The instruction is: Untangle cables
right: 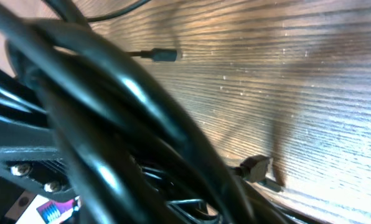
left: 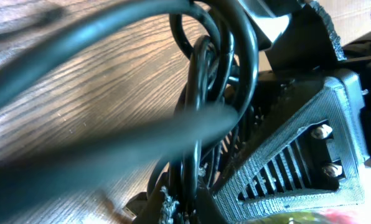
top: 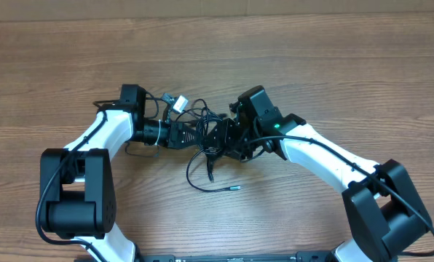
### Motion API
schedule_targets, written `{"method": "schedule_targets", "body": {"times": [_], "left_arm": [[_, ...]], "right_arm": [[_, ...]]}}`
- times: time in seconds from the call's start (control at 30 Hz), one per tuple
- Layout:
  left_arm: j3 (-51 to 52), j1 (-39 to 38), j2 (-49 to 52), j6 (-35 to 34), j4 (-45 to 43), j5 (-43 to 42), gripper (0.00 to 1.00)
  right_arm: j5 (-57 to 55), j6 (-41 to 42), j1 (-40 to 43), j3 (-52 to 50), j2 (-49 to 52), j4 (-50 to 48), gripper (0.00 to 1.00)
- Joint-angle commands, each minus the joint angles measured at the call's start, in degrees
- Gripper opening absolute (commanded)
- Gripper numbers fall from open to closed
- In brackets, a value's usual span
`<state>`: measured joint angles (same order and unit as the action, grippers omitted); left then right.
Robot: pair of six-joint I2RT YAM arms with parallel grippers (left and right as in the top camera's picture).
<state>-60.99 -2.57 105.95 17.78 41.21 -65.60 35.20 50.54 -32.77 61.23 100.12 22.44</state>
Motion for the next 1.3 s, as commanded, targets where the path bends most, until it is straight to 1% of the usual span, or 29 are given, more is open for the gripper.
{"method": "schedule_targets", "body": {"times": [0.0,0.03,0.1,0.27,0.3,0.37,0.53,0.7,0.8,0.93,1.1,1.2,1.27], "left_arm": [[-0.2,-0.4,-0.3,1.5,0.1,-3.1,0.04],[-0.2,-0.3,-0.3,1.5,0.1,-3.1,0.04],[-0.2,-0.2,-0.3,1.5,0.1,-3.0,0.04],[-0.2,0.3,-0.3,1.5,0.2,-3.6,0.04],[-0.2,0.7,-0.3,1.5,0.4,-4.5,0.04],[-0.2,1.1,-0.3,1.5,0.5,-5.6,0.04],[-0.2,3.1,-0.3,2.4,1.4,-8.9,0.04],[-0.2,5.9,-0.3,12.6,7.4,-17.7,0.04],[-0.2,7.6,-0.3,15.5,10.5,-21.5,0.04],[-0.2,9.4,-0.3,15.4,11.5,-25.0,0.04],[-0.2,9.8,-0.3,11.7,11.5,-25.0,0.04],[-0.2,9.8,-0.3,11.3,11.5,-25.0,0.04],[-0.2,9.7,-0.3,11.3,10.7,-22.3,0.20]], "right_arm": [[-9.0,5.7,-2.1,0.6,-1.8,1.3,0.37],[-10.7,5.7,-2.6,0.6,-1.8,1.8,0.33],[-16.0,5.7,-3.8,0.6,-1.7,4.0,0.23],[-26.7,5.6,-4.8,0.6,-1.7,9.7,0.05],[-29.8,5.6,-4.8,0.6,-1.7,11.4,0.04],[-32.6,5.6,-4.8,0.5,-1.7,12.5,0.04],[-33.1,5.6,-4.8,-0.3,-1.7,12.3,0.04],[-33.0,5.6,-4.8,-0.4,-1.7,12.2,0.04],[-33.0,5.6,-4.8,-0.4,-1.7,12.0,0.04],[-33.0,5.6,-4.8,-0.4,-1.7,12.0,0.04],[-33.0,5.6,-4.8,-0.4,-1.7,11.9,0.04],[-33.1,4.9,-4.8,-0.4,-1.7,11.1,0.04],[-33.7,4.9,-4.7,-0.4,-1.7,10.1,0.04]]}}
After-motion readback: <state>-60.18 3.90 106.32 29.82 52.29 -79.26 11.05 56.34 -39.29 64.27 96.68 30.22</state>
